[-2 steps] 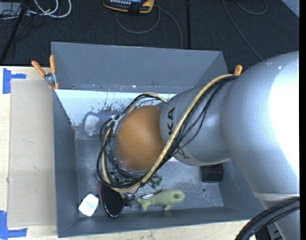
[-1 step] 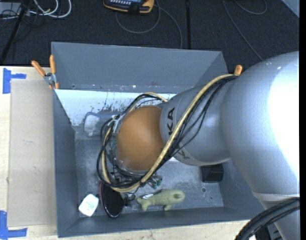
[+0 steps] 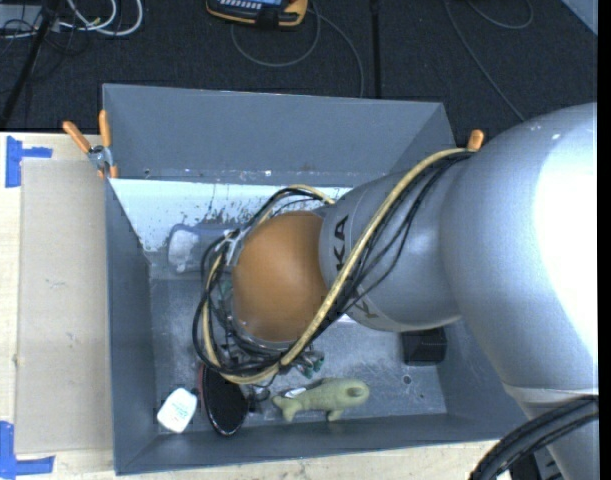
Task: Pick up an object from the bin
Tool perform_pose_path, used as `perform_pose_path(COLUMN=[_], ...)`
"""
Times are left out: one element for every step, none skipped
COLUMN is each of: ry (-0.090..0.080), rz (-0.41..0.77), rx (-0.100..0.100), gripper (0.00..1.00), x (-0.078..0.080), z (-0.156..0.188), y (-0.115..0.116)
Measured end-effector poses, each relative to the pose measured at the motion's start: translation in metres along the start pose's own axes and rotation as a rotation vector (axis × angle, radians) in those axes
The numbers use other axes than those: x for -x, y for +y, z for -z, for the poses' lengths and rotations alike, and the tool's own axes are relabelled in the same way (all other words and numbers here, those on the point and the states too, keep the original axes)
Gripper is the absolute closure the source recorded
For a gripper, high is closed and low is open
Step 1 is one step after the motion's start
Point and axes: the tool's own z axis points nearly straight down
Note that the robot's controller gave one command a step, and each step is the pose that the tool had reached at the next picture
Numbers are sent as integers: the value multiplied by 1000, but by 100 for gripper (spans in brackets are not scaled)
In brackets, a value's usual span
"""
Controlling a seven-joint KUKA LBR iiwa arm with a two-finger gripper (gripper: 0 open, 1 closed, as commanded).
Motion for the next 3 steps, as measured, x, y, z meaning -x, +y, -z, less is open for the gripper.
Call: perform_pose_path(ry=[0, 0, 0], rz=[-1, -2, -3], rx=[0, 0, 0], gripper=[100, 100, 100], x=[0, 0, 0], z=[0, 0, 0], y=[0, 0, 0])
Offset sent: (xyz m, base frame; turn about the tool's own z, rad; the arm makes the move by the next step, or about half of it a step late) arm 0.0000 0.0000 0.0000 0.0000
